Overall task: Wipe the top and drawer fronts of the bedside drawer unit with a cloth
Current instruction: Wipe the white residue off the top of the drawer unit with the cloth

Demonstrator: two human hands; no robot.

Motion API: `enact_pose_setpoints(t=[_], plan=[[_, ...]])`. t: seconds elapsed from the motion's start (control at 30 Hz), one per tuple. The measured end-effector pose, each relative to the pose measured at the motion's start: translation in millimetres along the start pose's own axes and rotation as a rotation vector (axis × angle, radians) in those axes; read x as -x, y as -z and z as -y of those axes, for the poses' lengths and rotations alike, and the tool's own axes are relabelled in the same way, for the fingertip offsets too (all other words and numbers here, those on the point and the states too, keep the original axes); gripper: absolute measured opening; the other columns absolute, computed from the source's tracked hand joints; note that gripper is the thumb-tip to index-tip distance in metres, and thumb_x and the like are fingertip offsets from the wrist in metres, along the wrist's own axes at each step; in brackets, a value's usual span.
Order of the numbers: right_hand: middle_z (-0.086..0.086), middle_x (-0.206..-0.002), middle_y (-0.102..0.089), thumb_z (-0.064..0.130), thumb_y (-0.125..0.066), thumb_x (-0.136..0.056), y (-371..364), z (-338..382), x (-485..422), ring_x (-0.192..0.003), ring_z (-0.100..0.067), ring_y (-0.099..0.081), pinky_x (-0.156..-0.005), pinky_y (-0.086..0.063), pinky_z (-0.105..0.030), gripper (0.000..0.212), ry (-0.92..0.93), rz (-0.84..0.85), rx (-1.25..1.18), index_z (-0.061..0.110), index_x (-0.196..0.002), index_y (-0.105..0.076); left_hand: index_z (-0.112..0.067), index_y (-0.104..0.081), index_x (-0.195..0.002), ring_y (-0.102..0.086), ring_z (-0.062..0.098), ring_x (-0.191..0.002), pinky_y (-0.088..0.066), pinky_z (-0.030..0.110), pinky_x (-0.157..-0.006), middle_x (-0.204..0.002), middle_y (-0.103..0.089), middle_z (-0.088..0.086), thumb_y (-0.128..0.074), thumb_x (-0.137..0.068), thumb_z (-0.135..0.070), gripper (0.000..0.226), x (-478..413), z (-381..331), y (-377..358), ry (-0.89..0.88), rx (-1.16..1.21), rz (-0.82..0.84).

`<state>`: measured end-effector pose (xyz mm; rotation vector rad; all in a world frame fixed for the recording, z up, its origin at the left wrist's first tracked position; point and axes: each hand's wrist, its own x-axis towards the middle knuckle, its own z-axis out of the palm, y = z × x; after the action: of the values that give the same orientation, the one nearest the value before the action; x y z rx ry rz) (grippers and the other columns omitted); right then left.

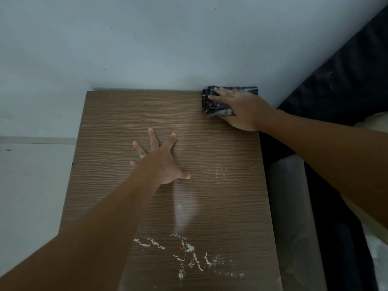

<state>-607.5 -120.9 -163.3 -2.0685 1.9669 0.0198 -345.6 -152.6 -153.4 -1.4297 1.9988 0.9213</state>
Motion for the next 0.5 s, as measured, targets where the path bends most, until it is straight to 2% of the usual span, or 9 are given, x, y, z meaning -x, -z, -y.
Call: enact_pose_setpoints(t=[0.1,0.2,0.23,0.3,0.43,0.5], plan=[[0.008,-0.159,-0.005,0.039,-0.044,-0.102,-7.5,5.0,1.8,-0.144,-0.005,0.001,-0.118,0.006,-0.028,0.061,-0.044,-0.022,-0.177,0.022,-0.154,-0.016,-0.049,0.008,-0.149,0.031,0.046,-0.139,-0.009,0.07,-0.109,-0.152,0.042,-0.003,-0.081,-0.069,-0.05,0.12,0.4,-1.9,1.1,0.012,-0.005,0.011],[0.015,-0.148,-0.002,0.035,-0.047,-0.102,-13.2,7.9,7.1,-0.131,0.002,0.004,-0.103,0.02,-0.007,0.062,-0.091,-0.104,-0.227,0.02,-0.154,-0.016,-0.049,0.007,-0.15,0.031,0.045,-0.139,-0.008,0.07,-0.109,-0.151,0.043,-0.003,-0.081,-0.069,-0.049,0.119,0.3,-2.2,1.5,0.01,0.006,0.011],[0.013,-0.152,-0.006,0.035,-0.048,-0.101,-16.0,7.3,6.7,-0.133,0.002,0.002,-0.104,0.019,-0.008,0.062,-0.087,-0.132,-0.223,0.02,-0.153,-0.019,-0.049,0.007,-0.15,0.031,0.046,-0.139,-0.008,0.07,-0.109,-0.151,0.043,-0.003,-0.081,-0.069,-0.049,0.119,0.5,-2.3,1.6,0.008,0.008,0.01],[0.004,-0.16,-0.016,0.036,-0.049,-0.101,-20.1,6.1,4.9,-0.138,0.001,-0.002,-0.114,0.01,-0.02,0.061,-0.059,-0.151,-0.21,0.019,-0.153,-0.022,-0.049,0.006,-0.15,0.031,0.045,-0.139,-0.009,0.07,-0.109,-0.152,0.043,-0.003,-0.082,-0.069,-0.048,0.119,0.7,-2.4,1.8,0.007,0.01,0.009],[0.005,-0.16,-0.014,0.038,-0.046,-0.101,-25.2,3.1,3.3,-0.146,-0.007,-0.003,-0.121,0.002,-0.033,0.059,-0.05,-0.122,-0.236,0.021,-0.153,-0.023,-0.05,0.007,-0.149,0.032,0.045,-0.138,-0.009,0.07,-0.108,-0.151,0.043,-0.004,-0.082,-0.069,-0.048,0.119,1.0,-2.4,2.6,0.007,0.014,0.016],[0.004,-0.161,-0.015,0.038,-0.046,-0.101,-27.0,2.7,4.1,-0.148,-0.01,-0.004,-0.121,0.002,-0.034,0.058,-0.029,-0.126,-0.228,0.022,-0.152,-0.023,-0.051,0.007,-0.149,0.032,0.045,-0.138,-0.009,0.071,-0.108,-0.151,0.043,-0.004,-0.082,-0.069,-0.048,0.119,0.7,-1.9,2.7,0.005,0.015,0.018]])
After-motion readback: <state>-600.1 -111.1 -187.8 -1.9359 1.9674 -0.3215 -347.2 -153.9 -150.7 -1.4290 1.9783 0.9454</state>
